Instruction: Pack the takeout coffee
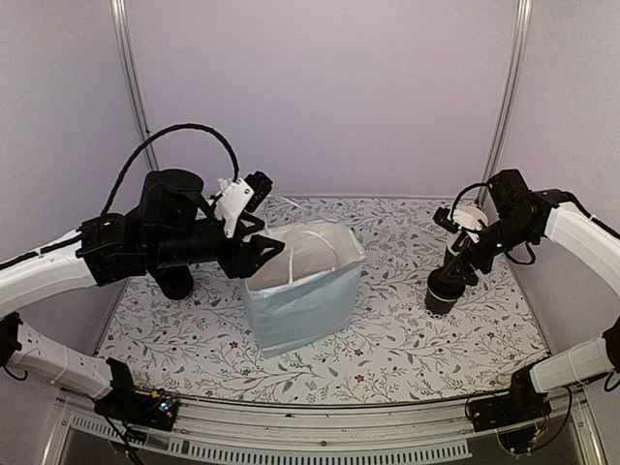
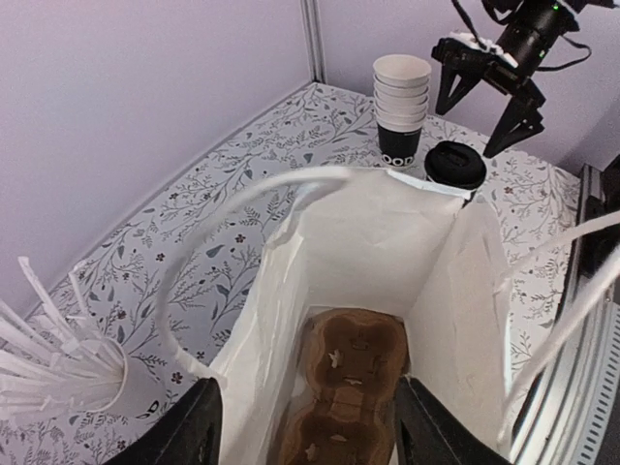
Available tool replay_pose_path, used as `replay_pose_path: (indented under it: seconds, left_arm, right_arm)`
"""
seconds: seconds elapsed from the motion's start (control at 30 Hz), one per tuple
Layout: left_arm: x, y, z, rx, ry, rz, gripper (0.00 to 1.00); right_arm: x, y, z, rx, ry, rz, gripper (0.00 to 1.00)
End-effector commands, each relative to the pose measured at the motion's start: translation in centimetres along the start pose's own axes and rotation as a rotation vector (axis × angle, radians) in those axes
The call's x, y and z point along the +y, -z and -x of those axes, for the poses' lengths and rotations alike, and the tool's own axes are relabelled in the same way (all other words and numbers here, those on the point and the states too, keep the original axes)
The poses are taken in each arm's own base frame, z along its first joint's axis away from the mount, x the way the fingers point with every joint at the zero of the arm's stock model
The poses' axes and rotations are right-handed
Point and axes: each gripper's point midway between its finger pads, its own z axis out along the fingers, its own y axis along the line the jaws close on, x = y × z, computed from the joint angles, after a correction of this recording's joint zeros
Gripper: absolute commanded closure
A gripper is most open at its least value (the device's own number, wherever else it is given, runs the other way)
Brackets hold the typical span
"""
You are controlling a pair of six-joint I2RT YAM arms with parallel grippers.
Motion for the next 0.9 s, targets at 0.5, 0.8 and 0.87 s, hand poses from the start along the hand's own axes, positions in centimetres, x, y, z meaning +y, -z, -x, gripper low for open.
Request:
replay_pose_path:
  seconds: [0.5,0.8,0.87]
  left_arm:
    - [4.7,3.3,2.5,-0.166,0.152,0.121,0.27]
    - [4.8,4.7,2.1,-0.191,0.181,0.122,0.27]
    - [4.8,4.7,1.9,-0.187,0.184,0.122,0.27]
  right_arm:
    - [-1.3,-0.6,-2.5,0.26,0.119,0.089,0.11]
    - [-1.7,-1.3,-2.6,0.298,0.122,0.103,0.11]
    - [-1.6,-1.6,-2.7,0.304,0.123,0.11,0.11]
